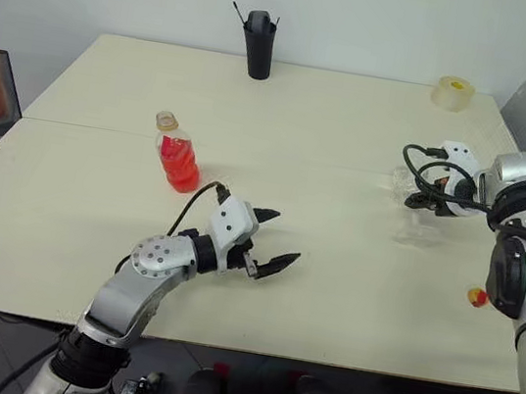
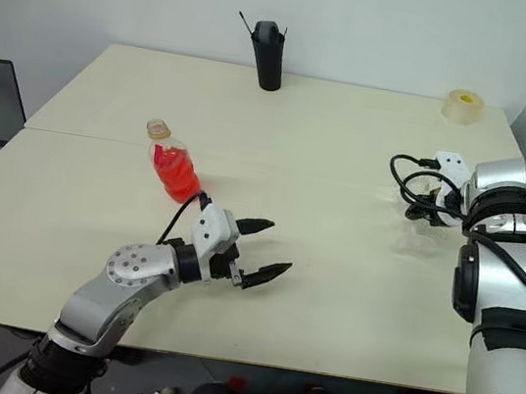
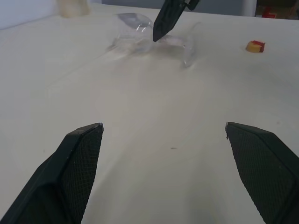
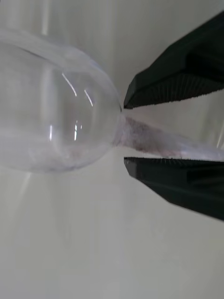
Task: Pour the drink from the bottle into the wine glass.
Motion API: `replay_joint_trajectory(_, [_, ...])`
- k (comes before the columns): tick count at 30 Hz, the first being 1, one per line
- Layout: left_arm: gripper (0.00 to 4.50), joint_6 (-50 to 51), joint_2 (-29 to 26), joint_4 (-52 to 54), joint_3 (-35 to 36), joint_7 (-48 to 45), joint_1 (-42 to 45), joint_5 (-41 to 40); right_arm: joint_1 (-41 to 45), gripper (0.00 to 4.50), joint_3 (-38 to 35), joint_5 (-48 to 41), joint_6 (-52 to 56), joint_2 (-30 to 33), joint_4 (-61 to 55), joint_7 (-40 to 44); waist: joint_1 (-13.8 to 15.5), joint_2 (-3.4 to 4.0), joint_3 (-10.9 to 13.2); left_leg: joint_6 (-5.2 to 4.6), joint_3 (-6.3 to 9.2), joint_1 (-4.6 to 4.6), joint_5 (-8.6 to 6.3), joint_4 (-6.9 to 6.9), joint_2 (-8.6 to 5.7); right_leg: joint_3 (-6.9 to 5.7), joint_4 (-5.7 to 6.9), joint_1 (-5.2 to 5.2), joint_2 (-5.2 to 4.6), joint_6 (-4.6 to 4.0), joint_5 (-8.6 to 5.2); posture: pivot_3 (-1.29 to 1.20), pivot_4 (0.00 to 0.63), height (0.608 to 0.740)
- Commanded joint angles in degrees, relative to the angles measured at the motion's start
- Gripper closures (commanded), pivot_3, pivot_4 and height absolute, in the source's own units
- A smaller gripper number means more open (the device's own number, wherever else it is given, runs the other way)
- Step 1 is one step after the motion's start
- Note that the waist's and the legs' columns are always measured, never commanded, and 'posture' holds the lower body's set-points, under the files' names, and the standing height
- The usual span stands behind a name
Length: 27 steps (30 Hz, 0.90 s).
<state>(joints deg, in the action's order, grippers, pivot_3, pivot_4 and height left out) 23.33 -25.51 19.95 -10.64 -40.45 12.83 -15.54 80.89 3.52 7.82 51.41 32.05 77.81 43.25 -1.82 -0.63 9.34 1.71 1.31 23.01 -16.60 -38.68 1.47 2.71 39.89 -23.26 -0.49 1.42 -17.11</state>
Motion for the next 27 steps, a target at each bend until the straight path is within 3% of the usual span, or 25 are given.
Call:
replay_joint_trajectory(1, [0.0, 0.15, -0.21, 3.21, 1.08, 0.71, -0.37, -0.46, -0.67, 4.1, 0.24, 0.97, -0.96, 0.63, -0.35, -0.13, -0.01, 0.0, 0.0, 0.0, 0.0, 0.0, 0.0, 0.0, 0.0, 0.0, 0.0, 0.0, 0.0, 0.0, 0.0, 0.0, 0.15, 0.74])
replay_joint_trajectory(2, [0.0, 0.28, -0.21, 3.49, 1.08, 0.84, -0.57, -0.49, -1.09, 4.26, 0.51, 1.23, -0.95, 0.65, -0.32, -0.05, -0.03, 0.0, 0.0, 0.0, 0.0, -0.01, 0.0, 0.0, 0.01, 0.0, -0.01, 0.01, 0.0, 0.0, 0.0, 0.0, 0.15, 0.74])
replay_joint_trajectory(11, [0.0, 0.27, -0.13, 3.23, 0.97, 1.19, -0.57, -0.35, -1.88, 4.27, 1.75, 2.37, -3.19, 0.5, -0.86, 1.77, -0.01, 0.0, -0.02, 0.0, 0.02, -0.03, 0.0, -0.01, 0.01, -0.02, -0.01, 0.06, 0.01, 0.0, 0.0, 0.0, 0.15, 0.74])
replay_joint_trajectory(18, [0.0, -1.82, -0.76, 0.32, 2.88, 0.62, 0.65, 0.01, 4.08, 4.27, -9.16, -8.05, -15.48, -2.01, -7.86, 1.87, -0.61, 0.25, 0.14, 0.0, -0.05, -0.02, 0.0, -0.01, 0.03, 0.05, 0.04, -0.02, 0.04, 0.0, 0.0, 0.0, 0.15, 0.74])
replay_joint_trajectory(22, [0.0, -1.44, -0.62, -1.65, 4.65, -0.04, 2.27, -1.52, -8.33, 4.27, -9.14, -11.91, -21.06, -10.53, -27.29, 0.39, -0.69, 0.16, 0.06, 0.0, 0.01, -0.02, 0.0, 0.02, 0.1, 0.01, 0.05, -0.02, 0.08, 0.0, 0.0, 0.0, 0.15, 0.74])
replay_joint_trajectory(27, [0.0, 2.11, 0.49, -2.71, 8.65, -0.09, 6.09, -6.42, -21.36, 4.27, -10.09, -14.44, -26.51, -25.26, -42.55, -13.32, -0.6, 0.01, -0.02, 0.08, 0.11, 0.01, 0.04, -0.04, 0.17, -0.09, 0.13, 0.0, -0.14, -0.01, 0.0, 0.0, 0.15, 0.74])
